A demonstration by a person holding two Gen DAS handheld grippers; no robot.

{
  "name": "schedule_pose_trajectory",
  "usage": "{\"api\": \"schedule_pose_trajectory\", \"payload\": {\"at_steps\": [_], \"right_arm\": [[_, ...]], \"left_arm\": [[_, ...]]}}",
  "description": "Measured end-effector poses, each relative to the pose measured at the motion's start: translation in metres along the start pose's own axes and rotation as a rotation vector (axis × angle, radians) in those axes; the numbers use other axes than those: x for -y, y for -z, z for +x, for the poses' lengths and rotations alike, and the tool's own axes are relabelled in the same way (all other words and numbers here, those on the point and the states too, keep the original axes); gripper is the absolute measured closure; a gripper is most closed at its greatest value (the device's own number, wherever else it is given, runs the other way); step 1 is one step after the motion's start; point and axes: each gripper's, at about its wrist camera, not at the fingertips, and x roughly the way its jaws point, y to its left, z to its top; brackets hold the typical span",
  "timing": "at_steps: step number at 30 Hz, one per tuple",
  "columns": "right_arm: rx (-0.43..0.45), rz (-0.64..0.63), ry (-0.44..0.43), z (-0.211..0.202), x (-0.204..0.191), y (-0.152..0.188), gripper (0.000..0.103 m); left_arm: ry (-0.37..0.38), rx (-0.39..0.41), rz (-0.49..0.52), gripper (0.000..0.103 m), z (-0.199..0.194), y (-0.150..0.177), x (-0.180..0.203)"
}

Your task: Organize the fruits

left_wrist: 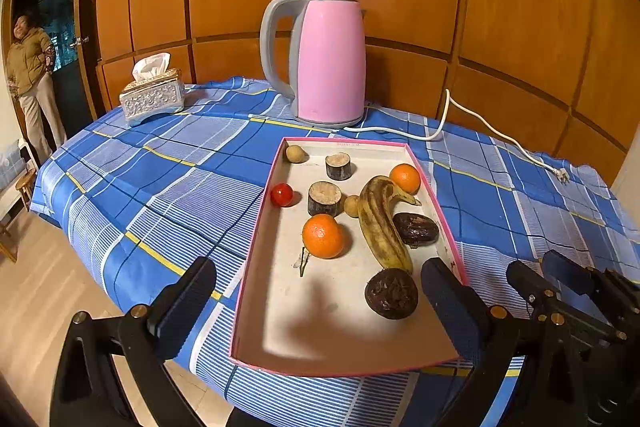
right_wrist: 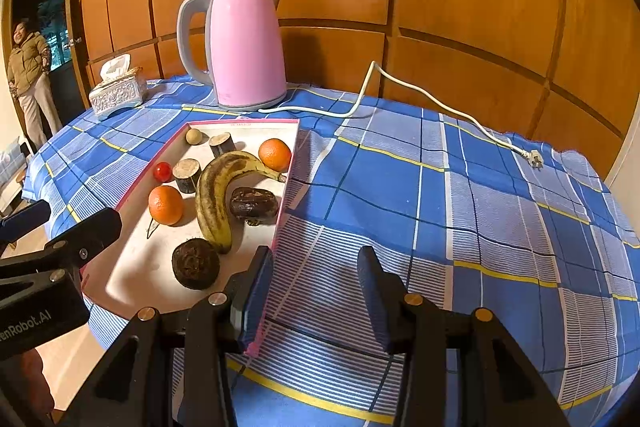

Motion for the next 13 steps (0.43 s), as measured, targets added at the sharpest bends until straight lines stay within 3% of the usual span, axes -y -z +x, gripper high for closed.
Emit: {"api": "schedule_pose_trajectory", "payload": {"at_steps": [13], "right_arm": [[0.000,0.000,-0.003,0.0007,-0.0006,0.0016,0.058]], "left_arm": [[0.020,0.007,0.017,0.001,0.0001,0.0009,0.0011]]}}
